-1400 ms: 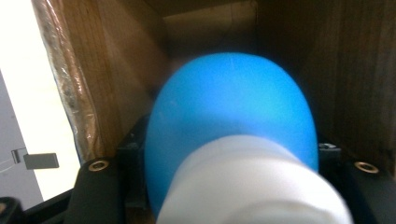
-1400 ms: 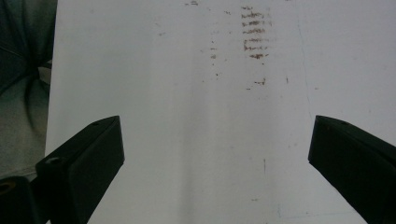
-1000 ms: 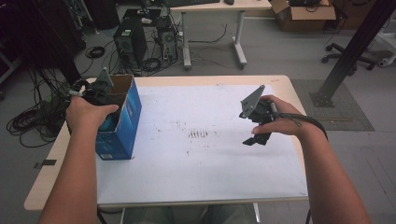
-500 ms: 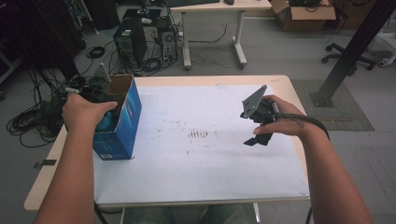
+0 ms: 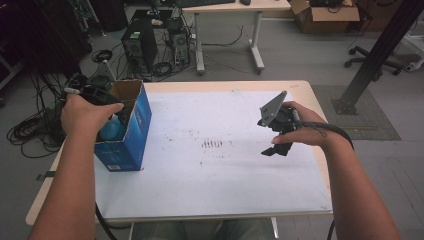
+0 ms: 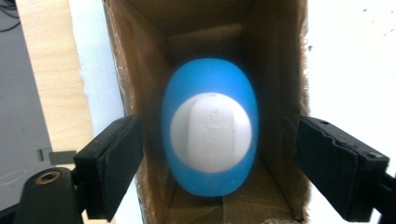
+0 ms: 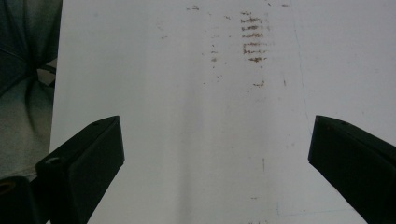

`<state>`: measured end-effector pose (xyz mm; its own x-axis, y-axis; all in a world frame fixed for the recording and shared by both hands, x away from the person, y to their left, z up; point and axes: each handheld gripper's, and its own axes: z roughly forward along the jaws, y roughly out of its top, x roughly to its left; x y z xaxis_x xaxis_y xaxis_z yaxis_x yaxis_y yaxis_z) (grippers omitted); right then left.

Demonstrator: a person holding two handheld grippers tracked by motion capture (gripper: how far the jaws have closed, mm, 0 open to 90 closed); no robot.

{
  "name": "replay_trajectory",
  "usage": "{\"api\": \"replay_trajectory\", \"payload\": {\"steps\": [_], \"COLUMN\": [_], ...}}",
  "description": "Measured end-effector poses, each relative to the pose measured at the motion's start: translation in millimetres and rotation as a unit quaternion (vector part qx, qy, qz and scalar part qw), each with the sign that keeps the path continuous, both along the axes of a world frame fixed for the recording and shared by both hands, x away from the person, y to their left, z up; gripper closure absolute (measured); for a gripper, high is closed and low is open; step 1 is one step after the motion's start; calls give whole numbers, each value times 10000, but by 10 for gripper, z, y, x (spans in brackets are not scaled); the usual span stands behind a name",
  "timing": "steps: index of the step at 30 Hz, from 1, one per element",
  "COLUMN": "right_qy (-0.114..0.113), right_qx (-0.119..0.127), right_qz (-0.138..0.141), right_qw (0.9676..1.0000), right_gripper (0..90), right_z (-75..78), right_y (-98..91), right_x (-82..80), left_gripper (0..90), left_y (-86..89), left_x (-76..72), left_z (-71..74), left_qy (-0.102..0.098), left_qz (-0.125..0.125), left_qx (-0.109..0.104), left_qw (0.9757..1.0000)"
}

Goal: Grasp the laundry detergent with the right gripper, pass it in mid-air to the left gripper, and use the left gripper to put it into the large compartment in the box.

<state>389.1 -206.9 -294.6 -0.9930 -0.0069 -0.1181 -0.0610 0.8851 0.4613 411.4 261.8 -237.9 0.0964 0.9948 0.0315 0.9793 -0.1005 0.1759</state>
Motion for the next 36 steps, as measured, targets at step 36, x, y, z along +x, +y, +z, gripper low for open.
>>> {"api": "replay_trajectory", "payload": {"steps": [36], "right_qy": [-42], "right_qx": [-35], "right_qz": [-60], "right_qw": [10000], "right_gripper": [33], "right_z": [47], "right_y": [-45], "right_x": [-36], "left_gripper": [63], "left_y": [-261], "left_x": [-66], "left_z": [451], "left_qy": [-47], "left_qz": [-1409], "left_qx": [93], "left_qw": [9900]}}
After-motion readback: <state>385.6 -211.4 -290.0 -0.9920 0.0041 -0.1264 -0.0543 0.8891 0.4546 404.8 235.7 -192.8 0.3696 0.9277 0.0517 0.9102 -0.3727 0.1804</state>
